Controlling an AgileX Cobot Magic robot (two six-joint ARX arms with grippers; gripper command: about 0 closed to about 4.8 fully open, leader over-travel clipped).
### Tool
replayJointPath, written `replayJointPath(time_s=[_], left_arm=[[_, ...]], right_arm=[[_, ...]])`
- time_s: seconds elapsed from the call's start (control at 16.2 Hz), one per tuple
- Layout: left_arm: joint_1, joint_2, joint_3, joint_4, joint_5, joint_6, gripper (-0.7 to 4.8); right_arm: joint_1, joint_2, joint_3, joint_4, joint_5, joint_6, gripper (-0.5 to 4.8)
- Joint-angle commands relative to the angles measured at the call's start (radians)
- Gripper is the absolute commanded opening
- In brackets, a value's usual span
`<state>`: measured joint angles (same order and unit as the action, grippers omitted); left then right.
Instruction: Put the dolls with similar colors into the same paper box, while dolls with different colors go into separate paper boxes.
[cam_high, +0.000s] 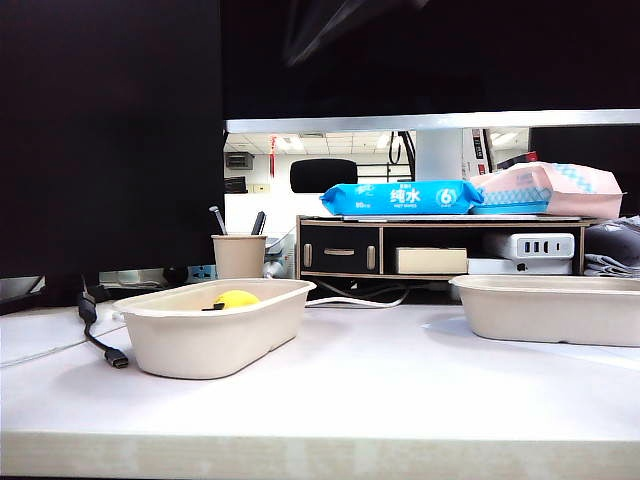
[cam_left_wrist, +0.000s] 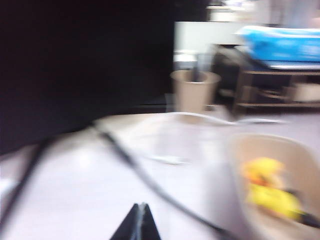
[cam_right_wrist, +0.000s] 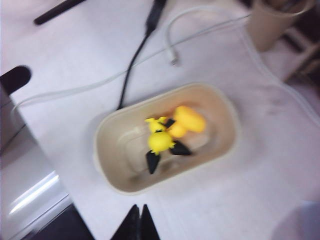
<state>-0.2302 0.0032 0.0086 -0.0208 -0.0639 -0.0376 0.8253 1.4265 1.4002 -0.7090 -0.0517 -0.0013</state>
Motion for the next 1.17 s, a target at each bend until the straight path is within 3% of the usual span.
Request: replayJointPath(time_s=[0.06, 0.25, 0.68, 1.17], left_arm=[[0.086, 0.0, 0.001, 0.007, -0.003, 0.003, -0.06], [0.137, 0.0, 0.001, 0.007, -0.003, 0.003, -0.06], [0.137, 0.0, 0.001, 0.006, -0.002, 0.003, -0.05], [0.137, 0.0, 0.001, 0.007, -0.001, 0.003, -0.06]], right_arm=[[0.006, -0.105, -0.1, 0.076, 0.106, 0.061, -0.09], [0.007, -0.265, -0.239, 0.124, 0.241, 0.114, -0.09], [0.007, -0.459, -0.355, 0.213, 0.371, 0.121, -0.08], [0.006, -0.495, -0.354, 0.235, 0.367, 0.122, -0.06]])
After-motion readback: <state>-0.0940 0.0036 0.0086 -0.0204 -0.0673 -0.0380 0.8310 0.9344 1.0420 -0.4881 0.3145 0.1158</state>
